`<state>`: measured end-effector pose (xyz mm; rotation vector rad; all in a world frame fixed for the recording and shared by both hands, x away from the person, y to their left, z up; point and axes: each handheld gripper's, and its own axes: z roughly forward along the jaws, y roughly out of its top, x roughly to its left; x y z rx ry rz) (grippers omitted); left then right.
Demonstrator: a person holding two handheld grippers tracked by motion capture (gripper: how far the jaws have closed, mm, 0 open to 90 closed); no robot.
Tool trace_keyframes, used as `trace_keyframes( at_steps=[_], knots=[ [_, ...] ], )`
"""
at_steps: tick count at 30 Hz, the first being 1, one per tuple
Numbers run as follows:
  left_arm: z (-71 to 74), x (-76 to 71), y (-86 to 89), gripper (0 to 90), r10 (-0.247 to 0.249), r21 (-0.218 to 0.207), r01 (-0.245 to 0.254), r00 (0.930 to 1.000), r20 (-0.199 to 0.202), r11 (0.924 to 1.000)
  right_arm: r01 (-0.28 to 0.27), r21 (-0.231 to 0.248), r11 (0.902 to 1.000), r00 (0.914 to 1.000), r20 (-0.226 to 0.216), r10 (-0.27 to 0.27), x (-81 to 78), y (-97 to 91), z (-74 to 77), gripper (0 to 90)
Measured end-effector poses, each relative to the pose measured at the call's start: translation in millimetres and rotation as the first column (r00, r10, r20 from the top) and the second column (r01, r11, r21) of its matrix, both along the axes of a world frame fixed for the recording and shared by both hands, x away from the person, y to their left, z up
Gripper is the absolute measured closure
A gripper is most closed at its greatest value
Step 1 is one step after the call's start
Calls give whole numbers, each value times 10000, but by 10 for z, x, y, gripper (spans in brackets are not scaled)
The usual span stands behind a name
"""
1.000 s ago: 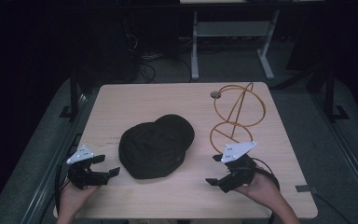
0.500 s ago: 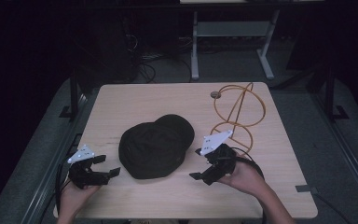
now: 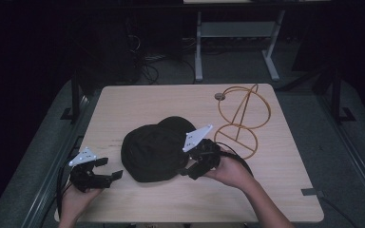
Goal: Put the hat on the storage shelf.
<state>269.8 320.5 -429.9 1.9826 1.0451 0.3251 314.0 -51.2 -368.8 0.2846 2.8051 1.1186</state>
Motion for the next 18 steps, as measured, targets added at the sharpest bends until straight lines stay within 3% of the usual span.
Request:
trace_keyframes(
  at_steps=[18],
  knots=[
    [3,11,-7,135,-18,-34,18,10000,45,10000,-575,-397,9976,9983,-138,570,145,443,-86,444]
  ],
)
